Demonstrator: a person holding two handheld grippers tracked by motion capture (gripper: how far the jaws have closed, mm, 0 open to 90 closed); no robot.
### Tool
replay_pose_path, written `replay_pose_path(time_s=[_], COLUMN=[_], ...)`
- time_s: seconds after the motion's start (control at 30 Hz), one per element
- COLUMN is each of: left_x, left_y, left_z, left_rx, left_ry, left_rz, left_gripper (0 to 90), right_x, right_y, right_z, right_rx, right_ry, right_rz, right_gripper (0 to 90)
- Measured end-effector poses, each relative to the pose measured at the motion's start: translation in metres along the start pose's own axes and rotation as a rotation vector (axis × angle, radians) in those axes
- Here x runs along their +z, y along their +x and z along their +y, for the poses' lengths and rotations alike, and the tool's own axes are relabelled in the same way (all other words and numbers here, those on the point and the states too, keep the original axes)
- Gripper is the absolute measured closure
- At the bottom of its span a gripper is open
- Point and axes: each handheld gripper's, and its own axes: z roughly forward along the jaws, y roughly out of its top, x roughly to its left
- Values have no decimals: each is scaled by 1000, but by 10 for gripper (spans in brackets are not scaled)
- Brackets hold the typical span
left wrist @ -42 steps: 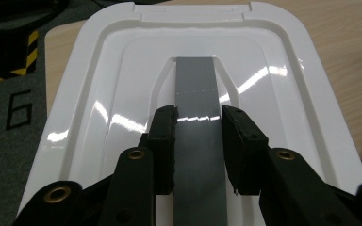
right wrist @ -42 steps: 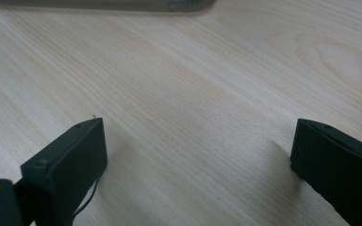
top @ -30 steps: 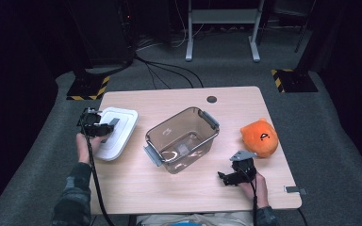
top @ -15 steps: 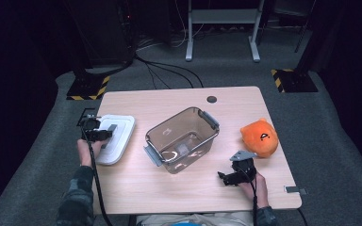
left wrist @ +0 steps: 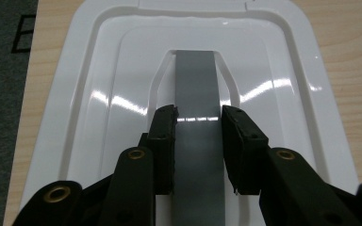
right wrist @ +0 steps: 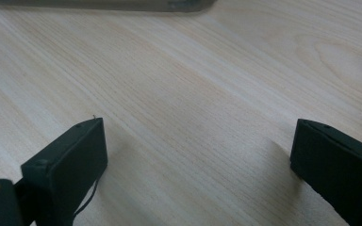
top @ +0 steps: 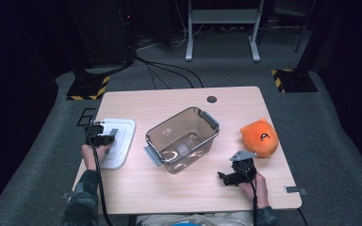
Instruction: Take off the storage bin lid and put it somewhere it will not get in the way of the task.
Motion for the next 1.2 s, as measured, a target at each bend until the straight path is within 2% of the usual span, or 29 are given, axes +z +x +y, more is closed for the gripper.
replay_pose_path(time_s=[0.23,0.27,0.33,0.47,0.6,0.67,0.77,0.93,1.1,1.2], left_x=[0,0,-1,-4,-14,-21,-32,-48,-53,-54], left_y=[1,2,1,-1,-7,-12,-23,-42,-64,-76], left_z=[-2,-2,-2,-3,-1,-2,-6,-18,-36,-47], left_rx=[2,3,5,7,31,59,102,171,261,290], left_ry=[-12,-14,-10,-20,-23,-34,-44,-69,-32,-28], left_rz=[-15,-31,-35,-42,-60,-83,-94,-124,-166,-186], left_gripper=[640,606,546,356,184,142,79,43,22,16], right_x=[0,0,0,0,0,0,0,0,0,0], right_y=[0,0,0,0,1,1,1,1,1,1], right_z=[0,0,0,0,0,0,0,0,0,0], right_rx=[-2,-2,-1,-3,8,9,6,7,7,7], right_ry=[0,0,1,0,-4,-3,-4,-2,-2,-2], right_rz=[-1,-1,-1,-1,-3,-2,-2,-1,0,-1], right_gripper=[36,36,36,36,36,37,37,36,37,37])
